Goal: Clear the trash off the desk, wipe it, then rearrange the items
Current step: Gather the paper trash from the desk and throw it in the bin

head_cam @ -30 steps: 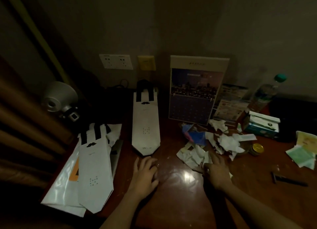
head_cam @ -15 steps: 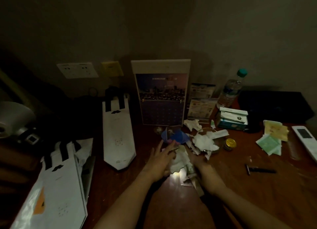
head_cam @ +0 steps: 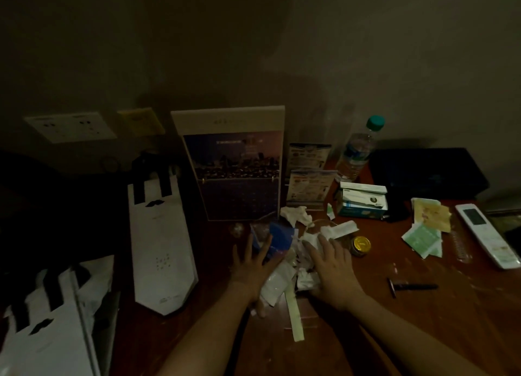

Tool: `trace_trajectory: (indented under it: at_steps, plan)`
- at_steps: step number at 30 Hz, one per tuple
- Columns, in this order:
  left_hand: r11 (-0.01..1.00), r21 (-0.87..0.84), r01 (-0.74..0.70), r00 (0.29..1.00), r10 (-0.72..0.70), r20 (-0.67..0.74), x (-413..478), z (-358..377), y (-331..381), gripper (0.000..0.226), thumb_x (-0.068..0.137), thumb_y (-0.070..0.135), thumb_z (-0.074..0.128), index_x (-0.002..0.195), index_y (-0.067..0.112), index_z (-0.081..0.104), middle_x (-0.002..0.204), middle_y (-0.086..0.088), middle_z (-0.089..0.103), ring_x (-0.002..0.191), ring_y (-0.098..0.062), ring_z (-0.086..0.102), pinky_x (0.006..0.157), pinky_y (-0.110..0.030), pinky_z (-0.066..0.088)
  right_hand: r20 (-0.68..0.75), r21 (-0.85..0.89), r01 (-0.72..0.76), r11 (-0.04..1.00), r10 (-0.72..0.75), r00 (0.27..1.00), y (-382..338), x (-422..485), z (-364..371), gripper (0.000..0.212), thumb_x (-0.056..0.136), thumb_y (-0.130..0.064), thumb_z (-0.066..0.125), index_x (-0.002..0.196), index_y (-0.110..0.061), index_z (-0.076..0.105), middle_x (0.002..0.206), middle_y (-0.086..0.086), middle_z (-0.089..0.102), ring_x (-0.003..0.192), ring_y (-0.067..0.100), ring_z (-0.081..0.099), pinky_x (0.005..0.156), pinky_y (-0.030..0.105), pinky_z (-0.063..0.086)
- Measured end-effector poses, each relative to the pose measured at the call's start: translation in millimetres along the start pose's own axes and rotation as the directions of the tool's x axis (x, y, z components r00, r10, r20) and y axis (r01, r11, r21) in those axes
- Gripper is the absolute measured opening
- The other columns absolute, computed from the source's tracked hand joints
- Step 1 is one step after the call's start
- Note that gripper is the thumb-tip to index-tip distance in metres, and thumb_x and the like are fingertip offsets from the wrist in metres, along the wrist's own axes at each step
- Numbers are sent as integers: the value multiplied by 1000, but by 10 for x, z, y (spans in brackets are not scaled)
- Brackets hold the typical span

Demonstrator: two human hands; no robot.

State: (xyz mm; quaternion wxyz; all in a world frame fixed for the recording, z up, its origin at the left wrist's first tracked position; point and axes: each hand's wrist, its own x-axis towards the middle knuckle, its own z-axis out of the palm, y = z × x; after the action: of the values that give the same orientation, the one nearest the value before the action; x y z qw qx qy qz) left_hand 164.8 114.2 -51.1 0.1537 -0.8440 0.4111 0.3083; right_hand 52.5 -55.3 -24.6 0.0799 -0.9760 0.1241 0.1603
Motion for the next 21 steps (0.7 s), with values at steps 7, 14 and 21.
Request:
trace_trajectory:
  at_steps: [7,14,21]
  plan:
    - [999,6,-35,998,35,43,70,-5,-40,129,57,49,86,151,34,-2,159,-5,-16,143,-41,-16,112,-65,0,-195,302,50,952,10,981,37,63,-2,28,89,-35,58,113,-21,57,120,-1,54,107,12,45,92,22,35]
    - [994,-64,-86,982,74,-173,-106,140,-163,70,80,38,69,140,23,36,155,-5,15,140,-32,14,112,-42,20,-276,320,197,927,-108,955,-22,-117,36,28,83,-41,44,86,-19,61,90,-3,61,85,12,56,75,25,46]
    - [979,-194,62,974,-102,-204,-325,215,-187,40,94,24,48,133,16,44,150,-6,32,129,-29,31,97,-33,36,8,395,157,905,-174,985,-319,-312,153,47,94,-31,50,138,-25,34,124,2,53,109,12,49,94,28,43]
